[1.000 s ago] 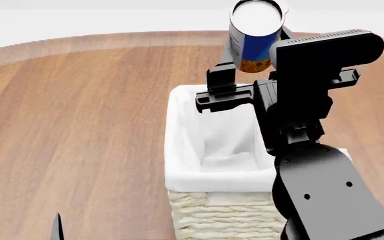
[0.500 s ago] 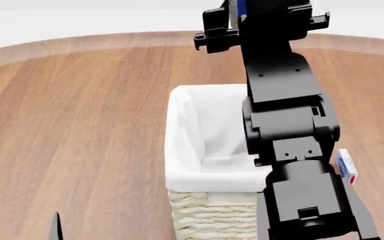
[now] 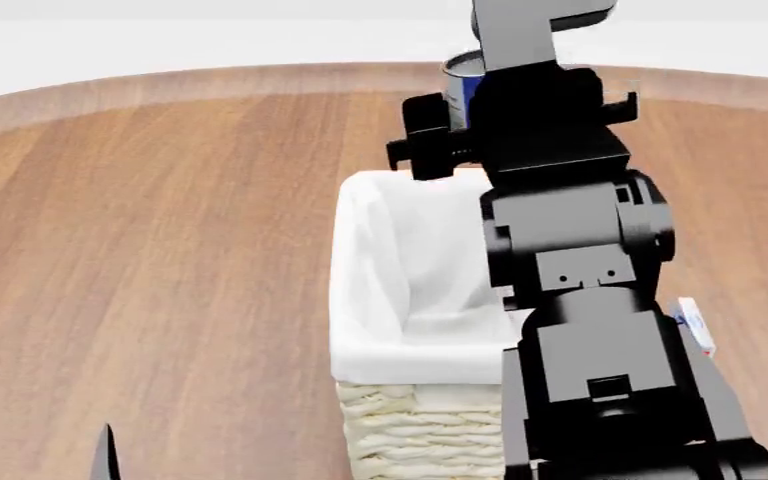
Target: Pick up the alphabet soup and put it in the basket.
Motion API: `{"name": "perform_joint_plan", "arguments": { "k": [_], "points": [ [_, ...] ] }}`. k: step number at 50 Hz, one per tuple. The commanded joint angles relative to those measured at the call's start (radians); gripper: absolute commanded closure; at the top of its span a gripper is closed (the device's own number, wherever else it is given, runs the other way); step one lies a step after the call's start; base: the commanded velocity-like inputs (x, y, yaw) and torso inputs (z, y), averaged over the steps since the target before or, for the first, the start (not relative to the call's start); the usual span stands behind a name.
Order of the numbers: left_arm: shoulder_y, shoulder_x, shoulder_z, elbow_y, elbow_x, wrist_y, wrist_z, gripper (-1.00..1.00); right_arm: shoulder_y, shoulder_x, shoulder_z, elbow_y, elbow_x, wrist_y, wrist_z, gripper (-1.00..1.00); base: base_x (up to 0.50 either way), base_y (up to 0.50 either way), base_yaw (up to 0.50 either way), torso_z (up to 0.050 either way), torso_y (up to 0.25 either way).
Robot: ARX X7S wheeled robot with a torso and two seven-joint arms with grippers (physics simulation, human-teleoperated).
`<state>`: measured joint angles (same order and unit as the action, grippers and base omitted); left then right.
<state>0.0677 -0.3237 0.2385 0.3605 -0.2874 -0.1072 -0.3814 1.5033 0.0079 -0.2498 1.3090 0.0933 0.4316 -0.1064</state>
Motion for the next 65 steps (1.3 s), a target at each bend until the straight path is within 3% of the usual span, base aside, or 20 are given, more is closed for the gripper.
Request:
{"name": "perform_joint_plan", "arguments": {
  "k": [1,39,65],
  "points": [
    [0.0,-0.004,-0.004,-0.004,-0.009,0.005,-0.002,-1.0,0.01,-0.006,0.053,0.0,-0.005,0.133,-0.11,1.0,0.0,0.0,0.0,0.0,0.0],
    [-0.009,-0.005,0.008,-0.035,-0.008,0.026,-0.007,-1.0,-0.154,-0.002,0.161,0.0,-0.078,0.149,-0.13,1.0,0.0,0.0,0.0,0.0,0.001],
    [-0.007,-0.011,0.015,-0.035,-0.01,0.03,-0.015,-1.0,-0.197,-0.004,0.163,0.0,-0.075,0.143,-0.135,1.0,0.0,0.0,0.0,0.0,0.0]
  ]
}}
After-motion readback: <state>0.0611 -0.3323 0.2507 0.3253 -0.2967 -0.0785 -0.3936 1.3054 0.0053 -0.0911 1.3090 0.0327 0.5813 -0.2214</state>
